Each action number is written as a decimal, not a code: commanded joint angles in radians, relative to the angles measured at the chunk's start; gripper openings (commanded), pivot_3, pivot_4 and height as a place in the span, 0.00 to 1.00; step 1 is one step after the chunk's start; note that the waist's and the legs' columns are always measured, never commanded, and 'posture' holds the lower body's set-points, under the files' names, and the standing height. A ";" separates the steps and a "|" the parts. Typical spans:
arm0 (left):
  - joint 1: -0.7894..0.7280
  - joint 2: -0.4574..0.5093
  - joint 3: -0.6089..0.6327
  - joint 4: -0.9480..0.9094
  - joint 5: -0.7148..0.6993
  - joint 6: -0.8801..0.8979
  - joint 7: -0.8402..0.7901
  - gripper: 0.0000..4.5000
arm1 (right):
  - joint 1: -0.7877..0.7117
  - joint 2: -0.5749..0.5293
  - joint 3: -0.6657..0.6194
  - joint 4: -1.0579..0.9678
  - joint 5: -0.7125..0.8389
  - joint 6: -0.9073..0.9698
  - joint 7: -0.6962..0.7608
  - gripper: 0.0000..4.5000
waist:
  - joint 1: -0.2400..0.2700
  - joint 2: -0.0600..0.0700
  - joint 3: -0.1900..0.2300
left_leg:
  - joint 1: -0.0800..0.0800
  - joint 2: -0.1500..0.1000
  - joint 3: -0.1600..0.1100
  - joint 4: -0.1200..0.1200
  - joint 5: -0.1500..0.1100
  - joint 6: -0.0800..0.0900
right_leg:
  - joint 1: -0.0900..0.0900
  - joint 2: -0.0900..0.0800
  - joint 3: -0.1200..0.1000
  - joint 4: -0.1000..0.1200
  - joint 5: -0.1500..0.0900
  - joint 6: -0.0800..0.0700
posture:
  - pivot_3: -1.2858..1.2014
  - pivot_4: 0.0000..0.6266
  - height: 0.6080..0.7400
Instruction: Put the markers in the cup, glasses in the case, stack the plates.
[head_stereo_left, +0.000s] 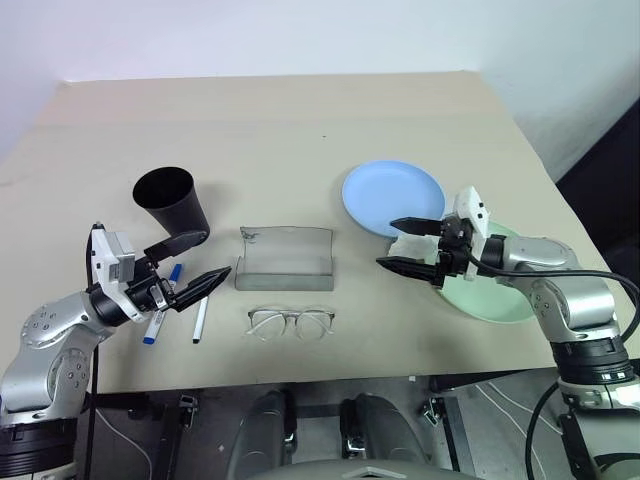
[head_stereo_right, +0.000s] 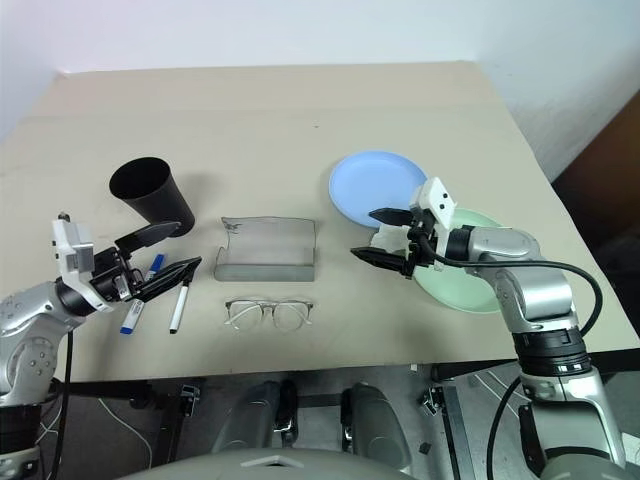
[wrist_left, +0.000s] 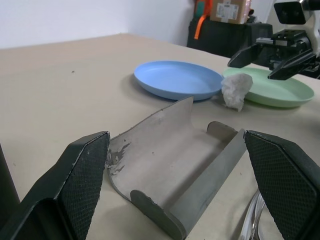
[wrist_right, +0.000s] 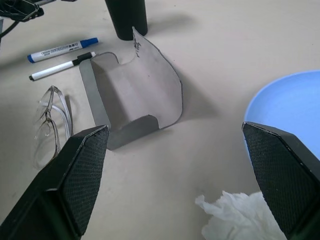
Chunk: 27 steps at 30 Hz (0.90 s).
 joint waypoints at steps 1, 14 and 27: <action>-0.024 0.008 -0.004 -0.006 0.011 -0.016 -0.006 1.00 | 0.000 -0.015 -0.028 -0.011 0.002 -0.031 0.006 0.99 | 0.000 0.000 0.000 | 0.000 0.000 0.000 0.000 0.000 0.000 | 0.000 0.000 0.000 0.000 0.000 0.000 | 0.52 0.24 0.81; -0.062 -0.009 -0.043 -0.005 0.023 -0.014 -0.014 1.00 | 0.030 -0.033 -0.046 -0.039 0.022 -0.016 -0.017 0.99 | 0.000 0.000 0.000 | 0.000 0.000 0.000 0.000 0.000 0.000 | 0.000 0.000 0.000 0.000 0.000 0.000 | 0.52 0.24 0.81; -0.120 -0.048 -0.115 0.027 0.047 -0.014 -0.018 1.00 | 0.084 -0.194 -0.135 -0.121 0.092 0.210 -0.033 0.99 | 0.002 0.000 0.000 | 0.000 0.000 0.000 0.000 0.000 0.000 | 0.000 0.000 0.000 0.000 0.000 0.000 | 0.52 0.24 0.81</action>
